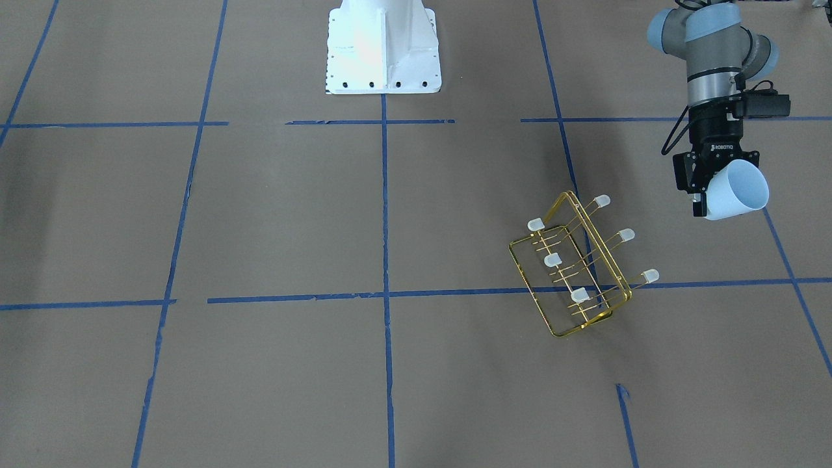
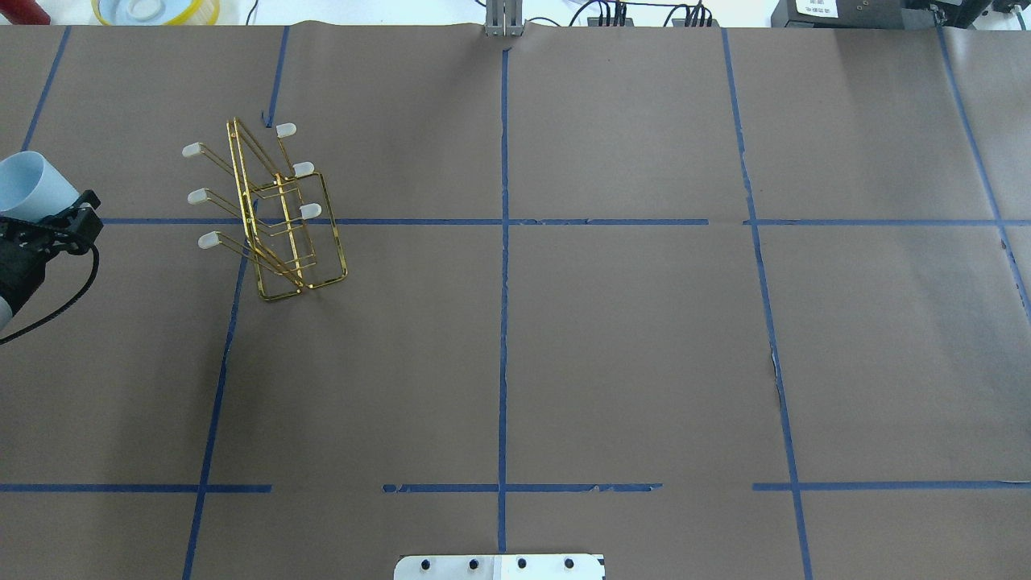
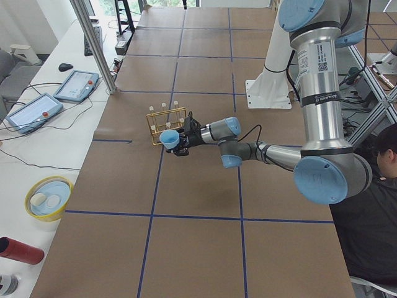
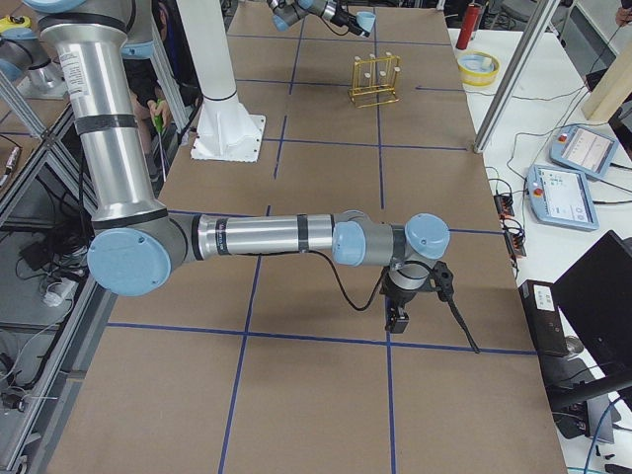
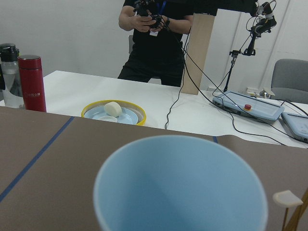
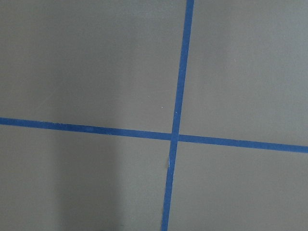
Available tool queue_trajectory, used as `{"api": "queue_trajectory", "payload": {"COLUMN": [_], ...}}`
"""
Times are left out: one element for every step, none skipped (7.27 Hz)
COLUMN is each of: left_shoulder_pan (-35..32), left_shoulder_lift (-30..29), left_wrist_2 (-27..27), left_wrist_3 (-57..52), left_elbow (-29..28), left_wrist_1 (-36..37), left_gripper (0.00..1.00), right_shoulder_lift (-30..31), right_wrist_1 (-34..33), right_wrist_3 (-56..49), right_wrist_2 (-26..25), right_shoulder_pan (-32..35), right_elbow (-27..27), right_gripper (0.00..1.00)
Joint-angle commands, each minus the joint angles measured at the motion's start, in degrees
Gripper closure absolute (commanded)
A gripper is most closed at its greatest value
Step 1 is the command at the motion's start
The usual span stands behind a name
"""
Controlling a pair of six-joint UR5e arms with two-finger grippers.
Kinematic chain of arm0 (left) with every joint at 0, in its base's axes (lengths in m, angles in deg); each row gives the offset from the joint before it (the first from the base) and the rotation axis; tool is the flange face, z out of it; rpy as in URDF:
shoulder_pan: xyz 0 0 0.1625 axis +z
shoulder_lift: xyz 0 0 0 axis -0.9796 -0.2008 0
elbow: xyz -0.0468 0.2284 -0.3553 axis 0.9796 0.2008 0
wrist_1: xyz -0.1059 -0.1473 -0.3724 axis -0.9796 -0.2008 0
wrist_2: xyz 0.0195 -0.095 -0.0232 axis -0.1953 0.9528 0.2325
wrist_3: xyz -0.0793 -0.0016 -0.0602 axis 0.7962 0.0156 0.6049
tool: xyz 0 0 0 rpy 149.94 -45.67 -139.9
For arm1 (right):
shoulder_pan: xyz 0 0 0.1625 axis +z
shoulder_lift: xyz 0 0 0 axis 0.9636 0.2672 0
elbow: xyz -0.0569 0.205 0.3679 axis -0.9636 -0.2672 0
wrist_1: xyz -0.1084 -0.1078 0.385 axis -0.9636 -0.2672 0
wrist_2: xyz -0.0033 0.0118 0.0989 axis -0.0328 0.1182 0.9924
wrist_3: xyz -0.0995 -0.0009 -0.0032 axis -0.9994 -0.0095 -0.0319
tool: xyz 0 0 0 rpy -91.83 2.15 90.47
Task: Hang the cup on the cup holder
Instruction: 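Rotate the held cup sideways and carry it toward the gold rack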
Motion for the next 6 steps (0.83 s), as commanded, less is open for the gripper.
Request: {"api": "queue_trajectory", "payload": {"left_shoulder_pan": [0.82,3.26,5.11,5.65,5.66,5.83], "left_shoulder_lift": [0.64,0.56,0.30,0.21,0.29,0.12], "left_wrist_2": [-4.26,-11.94,-15.24,-15.36,-15.45,-17.10], "left_wrist_3": [-12.31,-15.56,-18.72,-24.06,-30.38,-35.14], "left_elbow": [2.95,3.22,3.31,6.01,8.64,9.54], "left_wrist_1": [6.43,13.35,15.68,18.75,20.09,21.58], "left_gripper": [0.84,0.85,0.86,0.86,0.86,0.86], "right_shoulder_lift": [0.00,0.00,0.00,0.00,0.00,0.00], "right_wrist_1": [0.00,0.00,0.00,0.00,0.00,0.00], "right_wrist_3": [0.00,0.00,0.00,0.00,0.00,0.09], "right_wrist_2": [0.00,0.00,0.00,0.00,0.00,0.00], "right_shoulder_pan": [0.02,0.02,0.02,0.02,0.02,0.02], "right_elbow": [-0.02,-0.02,-0.02,-0.02,-0.02,-0.02], "right_gripper": [0.00,0.00,0.00,0.00,0.00,0.00]}}
